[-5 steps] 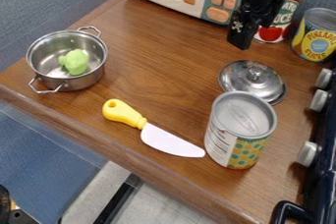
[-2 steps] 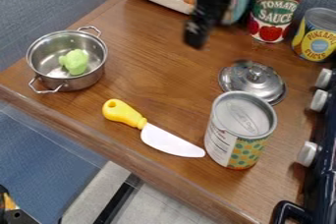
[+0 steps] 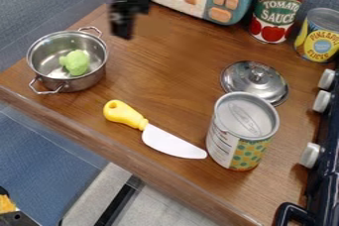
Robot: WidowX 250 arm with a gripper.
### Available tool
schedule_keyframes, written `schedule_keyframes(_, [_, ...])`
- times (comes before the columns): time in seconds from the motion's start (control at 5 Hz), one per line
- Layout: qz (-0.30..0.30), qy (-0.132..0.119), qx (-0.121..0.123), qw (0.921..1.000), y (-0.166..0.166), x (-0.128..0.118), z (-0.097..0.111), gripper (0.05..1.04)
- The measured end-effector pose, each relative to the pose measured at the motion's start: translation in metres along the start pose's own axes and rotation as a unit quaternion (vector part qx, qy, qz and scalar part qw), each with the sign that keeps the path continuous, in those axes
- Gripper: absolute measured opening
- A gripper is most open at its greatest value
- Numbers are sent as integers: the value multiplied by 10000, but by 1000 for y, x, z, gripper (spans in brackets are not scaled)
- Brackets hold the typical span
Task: Grab the broccoli out of the pot and put it on the counter
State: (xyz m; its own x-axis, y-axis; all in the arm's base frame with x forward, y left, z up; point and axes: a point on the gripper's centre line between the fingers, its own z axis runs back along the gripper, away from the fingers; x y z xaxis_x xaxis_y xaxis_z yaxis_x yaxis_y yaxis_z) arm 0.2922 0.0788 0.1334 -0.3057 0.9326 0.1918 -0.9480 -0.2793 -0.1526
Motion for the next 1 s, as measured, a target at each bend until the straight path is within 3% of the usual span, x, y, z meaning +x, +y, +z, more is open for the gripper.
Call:
schedule_keyframes(0.2, [6,59,20,10000,11,33,-10,1001])
schedule_keyframes(0.6, [-48,90,201,9997,34,57,-37,1001])
schedule_keyframes(1.0, [13,74,399,9992,39,56,-55,1000])
